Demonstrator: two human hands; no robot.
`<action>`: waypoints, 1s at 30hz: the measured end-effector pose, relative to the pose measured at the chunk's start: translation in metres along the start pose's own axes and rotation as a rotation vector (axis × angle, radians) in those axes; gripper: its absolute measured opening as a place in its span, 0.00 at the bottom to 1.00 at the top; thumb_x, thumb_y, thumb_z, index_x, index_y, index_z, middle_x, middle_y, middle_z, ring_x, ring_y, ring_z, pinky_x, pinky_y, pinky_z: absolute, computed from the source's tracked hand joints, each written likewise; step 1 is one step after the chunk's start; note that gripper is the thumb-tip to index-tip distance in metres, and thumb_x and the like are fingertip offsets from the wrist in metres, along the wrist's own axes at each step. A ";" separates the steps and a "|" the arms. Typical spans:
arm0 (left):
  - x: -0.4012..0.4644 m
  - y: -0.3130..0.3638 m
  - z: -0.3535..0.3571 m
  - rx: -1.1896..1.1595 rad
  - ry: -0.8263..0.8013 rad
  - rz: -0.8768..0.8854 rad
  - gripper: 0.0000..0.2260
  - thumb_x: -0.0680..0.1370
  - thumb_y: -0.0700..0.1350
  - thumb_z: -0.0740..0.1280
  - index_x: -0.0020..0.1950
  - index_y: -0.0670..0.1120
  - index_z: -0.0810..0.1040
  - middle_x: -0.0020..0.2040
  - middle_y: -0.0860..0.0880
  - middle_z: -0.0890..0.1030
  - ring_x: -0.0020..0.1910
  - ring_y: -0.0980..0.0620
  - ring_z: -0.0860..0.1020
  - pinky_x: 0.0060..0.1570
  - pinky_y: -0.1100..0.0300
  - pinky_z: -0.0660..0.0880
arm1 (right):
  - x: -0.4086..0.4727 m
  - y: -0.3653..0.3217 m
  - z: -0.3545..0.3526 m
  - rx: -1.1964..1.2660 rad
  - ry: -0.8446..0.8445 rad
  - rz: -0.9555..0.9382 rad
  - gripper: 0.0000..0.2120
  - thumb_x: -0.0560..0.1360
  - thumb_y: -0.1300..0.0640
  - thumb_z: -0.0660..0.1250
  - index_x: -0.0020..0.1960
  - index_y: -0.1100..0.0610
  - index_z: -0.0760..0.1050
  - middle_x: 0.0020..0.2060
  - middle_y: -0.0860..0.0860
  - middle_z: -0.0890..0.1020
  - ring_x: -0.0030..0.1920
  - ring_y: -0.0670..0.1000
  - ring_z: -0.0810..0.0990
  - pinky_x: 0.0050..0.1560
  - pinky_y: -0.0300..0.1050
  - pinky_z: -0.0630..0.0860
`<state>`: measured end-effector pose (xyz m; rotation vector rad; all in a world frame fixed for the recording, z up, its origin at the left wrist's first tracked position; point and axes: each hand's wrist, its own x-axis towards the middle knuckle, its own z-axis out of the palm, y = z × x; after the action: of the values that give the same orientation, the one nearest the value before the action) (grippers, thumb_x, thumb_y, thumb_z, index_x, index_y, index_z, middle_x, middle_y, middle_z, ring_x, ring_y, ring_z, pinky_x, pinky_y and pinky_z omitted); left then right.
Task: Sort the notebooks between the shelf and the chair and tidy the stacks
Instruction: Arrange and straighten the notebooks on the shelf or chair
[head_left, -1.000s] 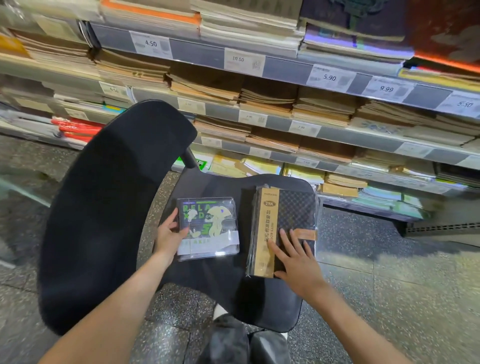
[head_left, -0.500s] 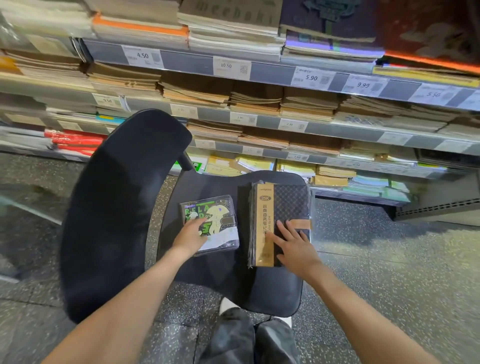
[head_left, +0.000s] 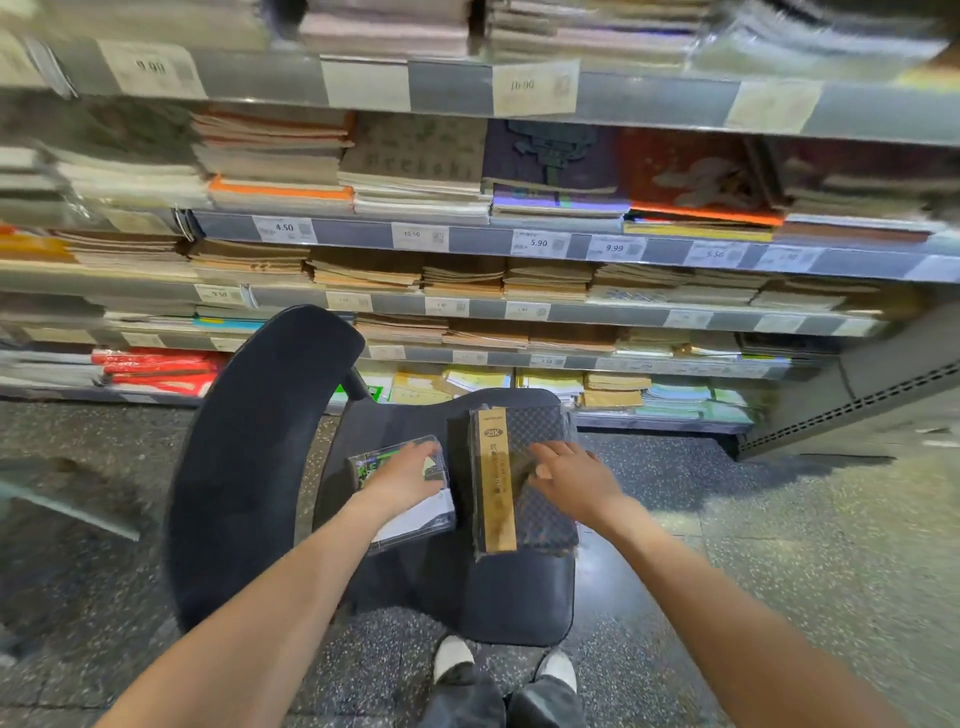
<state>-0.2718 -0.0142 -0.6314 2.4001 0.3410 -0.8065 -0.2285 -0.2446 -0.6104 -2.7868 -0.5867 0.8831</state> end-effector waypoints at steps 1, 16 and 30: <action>-0.004 0.014 -0.007 0.021 0.016 0.032 0.23 0.76 0.45 0.65 0.70 0.52 0.64 0.69 0.48 0.67 0.64 0.47 0.71 0.55 0.56 0.73 | -0.005 -0.001 -0.012 0.000 0.008 0.006 0.23 0.80 0.51 0.55 0.73 0.52 0.59 0.71 0.51 0.65 0.72 0.53 0.60 0.71 0.56 0.57; -0.088 0.197 -0.154 0.315 0.306 0.323 0.24 0.75 0.52 0.66 0.70 0.54 0.64 0.69 0.51 0.69 0.64 0.49 0.70 0.58 0.54 0.72 | -0.101 0.002 -0.218 -0.025 0.359 0.073 0.24 0.78 0.47 0.59 0.72 0.53 0.62 0.70 0.51 0.68 0.70 0.52 0.64 0.70 0.51 0.61; -0.168 0.300 -0.282 0.435 0.599 0.516 0.22 0.73 0.57 0.64 0.67 0.56 0.67 0.64 0.52 0.74 0.61 0.49 0.72 0.58 0.52 0.71 | -0.174 -0.012 -0.363 -0.093 0.705 0.054 0.26 0.77 0.43 0.60 0.72 0.51 0.63 0.70 0.49 0.68 0.70 0.51 0.65 0.70 0.52 0.63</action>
<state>-0.1500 -0.0945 -0.2114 2.9086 -0.2618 0.0987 -0.1518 -0.3174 -0.2215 -2.9213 -0.4301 -0.1535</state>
